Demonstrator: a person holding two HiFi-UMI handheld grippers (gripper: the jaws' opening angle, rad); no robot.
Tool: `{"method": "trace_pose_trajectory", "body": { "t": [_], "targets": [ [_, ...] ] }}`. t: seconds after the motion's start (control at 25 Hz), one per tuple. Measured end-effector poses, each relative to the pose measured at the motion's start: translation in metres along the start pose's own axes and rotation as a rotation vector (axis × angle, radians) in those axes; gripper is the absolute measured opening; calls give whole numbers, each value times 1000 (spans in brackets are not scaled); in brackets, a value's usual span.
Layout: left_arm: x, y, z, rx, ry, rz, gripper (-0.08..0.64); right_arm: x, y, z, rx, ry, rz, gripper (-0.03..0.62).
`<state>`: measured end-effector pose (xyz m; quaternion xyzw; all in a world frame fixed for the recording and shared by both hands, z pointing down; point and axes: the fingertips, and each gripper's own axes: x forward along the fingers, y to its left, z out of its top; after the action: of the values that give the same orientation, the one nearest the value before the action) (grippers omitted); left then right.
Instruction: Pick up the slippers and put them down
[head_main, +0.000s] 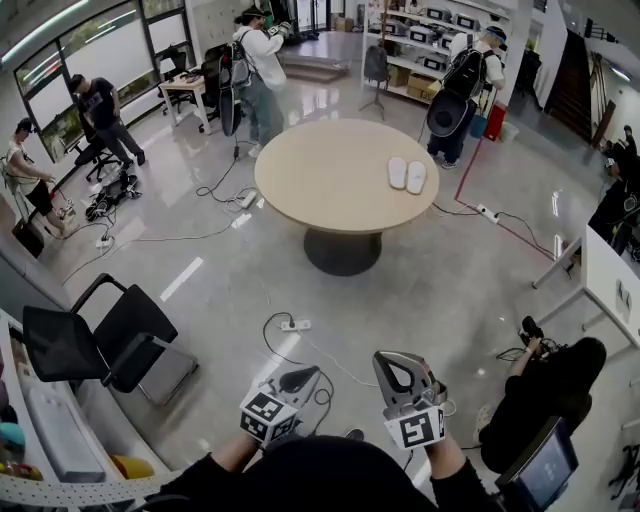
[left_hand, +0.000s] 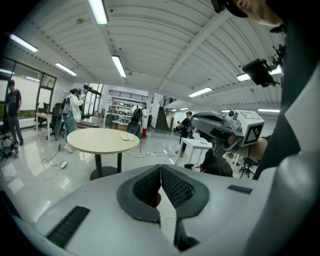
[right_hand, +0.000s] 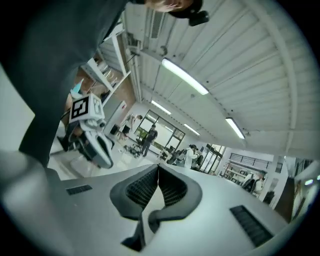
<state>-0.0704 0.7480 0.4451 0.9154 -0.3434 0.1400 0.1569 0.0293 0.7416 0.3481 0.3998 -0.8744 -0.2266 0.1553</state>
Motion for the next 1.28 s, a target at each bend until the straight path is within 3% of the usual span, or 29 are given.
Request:
{"method": "trace_pose_trajectory", "body": {
  "t": [0.2, 0.44, 0.68, 0.96, 1.28],
  "targets": [
    [14, -30, -7, -155, -19, 1, 21, -7, 30, -15, 216, -10, 114, 12],
    [23, -66, -31, -145, 50, -26, 21, -31, 61, -57, 441, 61, 171, 12],
    [41, -47, -34, -178, 81, -11, 21, -20, 61, -104, 744, 138, 136, 12],
    [83, -1, -25, -184, 107, -108, 21, 26, 40, -139, 818, 212, 55, 12],
    [110, 104, 19, -181, 81, -231, 23, 119, 4, -150, 840, 303, -105, 12]
  ]
}}
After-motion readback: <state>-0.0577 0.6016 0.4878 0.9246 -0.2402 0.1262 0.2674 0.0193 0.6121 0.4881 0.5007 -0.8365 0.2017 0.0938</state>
